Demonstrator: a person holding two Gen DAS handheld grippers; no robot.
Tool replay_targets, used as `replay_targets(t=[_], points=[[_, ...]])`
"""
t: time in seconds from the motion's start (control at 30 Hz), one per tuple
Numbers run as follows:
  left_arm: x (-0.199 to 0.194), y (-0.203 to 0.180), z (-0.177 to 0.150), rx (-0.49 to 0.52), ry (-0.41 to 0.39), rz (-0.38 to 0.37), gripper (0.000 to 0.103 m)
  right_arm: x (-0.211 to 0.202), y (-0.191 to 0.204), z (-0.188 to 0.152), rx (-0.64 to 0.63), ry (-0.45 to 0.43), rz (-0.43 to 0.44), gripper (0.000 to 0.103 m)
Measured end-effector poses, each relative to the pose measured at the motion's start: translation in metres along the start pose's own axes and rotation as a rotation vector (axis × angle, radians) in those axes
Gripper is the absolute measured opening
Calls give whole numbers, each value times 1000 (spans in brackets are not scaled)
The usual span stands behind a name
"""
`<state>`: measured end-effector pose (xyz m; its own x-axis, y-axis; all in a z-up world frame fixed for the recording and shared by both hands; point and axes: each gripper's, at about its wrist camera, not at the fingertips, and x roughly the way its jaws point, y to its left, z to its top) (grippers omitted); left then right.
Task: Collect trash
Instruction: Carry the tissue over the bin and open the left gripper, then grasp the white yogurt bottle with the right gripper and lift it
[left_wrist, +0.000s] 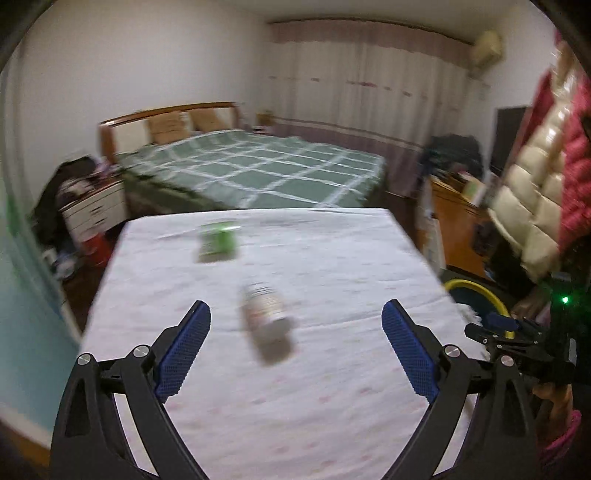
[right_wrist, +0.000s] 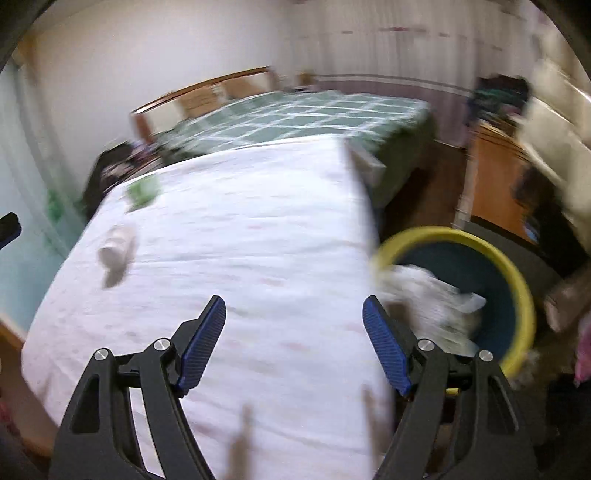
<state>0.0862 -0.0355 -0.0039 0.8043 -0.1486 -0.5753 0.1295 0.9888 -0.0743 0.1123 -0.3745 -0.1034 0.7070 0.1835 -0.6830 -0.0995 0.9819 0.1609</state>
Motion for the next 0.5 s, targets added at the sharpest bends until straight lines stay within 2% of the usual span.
replay_targets(t=[0.13,0.33,0.5], points=[[-23,48,-13,-62,-18,94,93,33,66,17,-95,39,122,73],[-30,88,-29,-123,-1,103,93,77,161,36,-196,90,260,73],[-25,92,-35,-129,4,67,93,111,205,46,-212,104,251,73]])
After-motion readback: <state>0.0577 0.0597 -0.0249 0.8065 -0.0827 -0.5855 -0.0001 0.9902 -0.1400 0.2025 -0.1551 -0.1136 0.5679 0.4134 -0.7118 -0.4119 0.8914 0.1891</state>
